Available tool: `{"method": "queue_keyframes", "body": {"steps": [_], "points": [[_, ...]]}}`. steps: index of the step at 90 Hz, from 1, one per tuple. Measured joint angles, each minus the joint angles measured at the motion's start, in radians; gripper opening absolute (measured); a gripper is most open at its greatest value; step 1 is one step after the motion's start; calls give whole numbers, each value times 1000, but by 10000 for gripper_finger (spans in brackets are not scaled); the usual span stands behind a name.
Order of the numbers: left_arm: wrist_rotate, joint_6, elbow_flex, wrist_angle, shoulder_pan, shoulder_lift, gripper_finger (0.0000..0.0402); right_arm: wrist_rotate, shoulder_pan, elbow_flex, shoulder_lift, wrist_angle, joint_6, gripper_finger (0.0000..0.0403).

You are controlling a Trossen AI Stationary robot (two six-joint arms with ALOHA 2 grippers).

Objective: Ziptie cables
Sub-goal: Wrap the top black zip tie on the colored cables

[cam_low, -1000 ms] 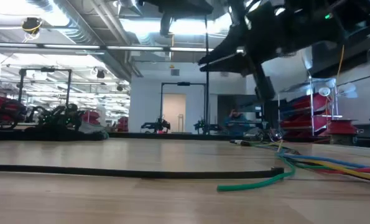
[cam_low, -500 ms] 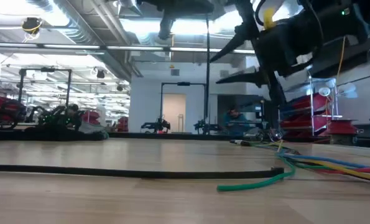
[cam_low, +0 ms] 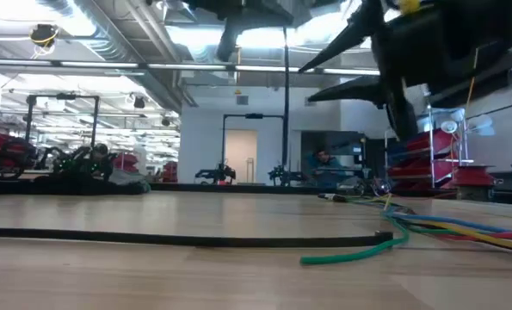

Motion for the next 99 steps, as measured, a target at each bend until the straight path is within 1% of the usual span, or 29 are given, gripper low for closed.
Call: {"method": "queue_keyframes", "body": {"steps": [13,28,43,71,78,85,94,99], "points": [[0,-4,0,17,-18,0,0,-76,-37,0,18,19,-62,146],[0,-4,0,16,-34,0,0,-83,-93,0,56,57,-102,146],[0,-4,0,16,-36,0,0,-190,-103,1,69,92,-168,146],[0,11,0,23,-38,0,0,-225,-144,34,69,118,-163,144],[0,31,0,23,-40,0,0,-227,-140,35,69,116,-90,126],[-1,64,0,24,-40,0,0,-235,-134,35,69,101,38,89],[-21,125,0,20,-38,0,0,-295,-120,35,69,87,275,25],[-29,178,-2,14,-34,1,0,-354,-121,36,69,93,449,9]]}}
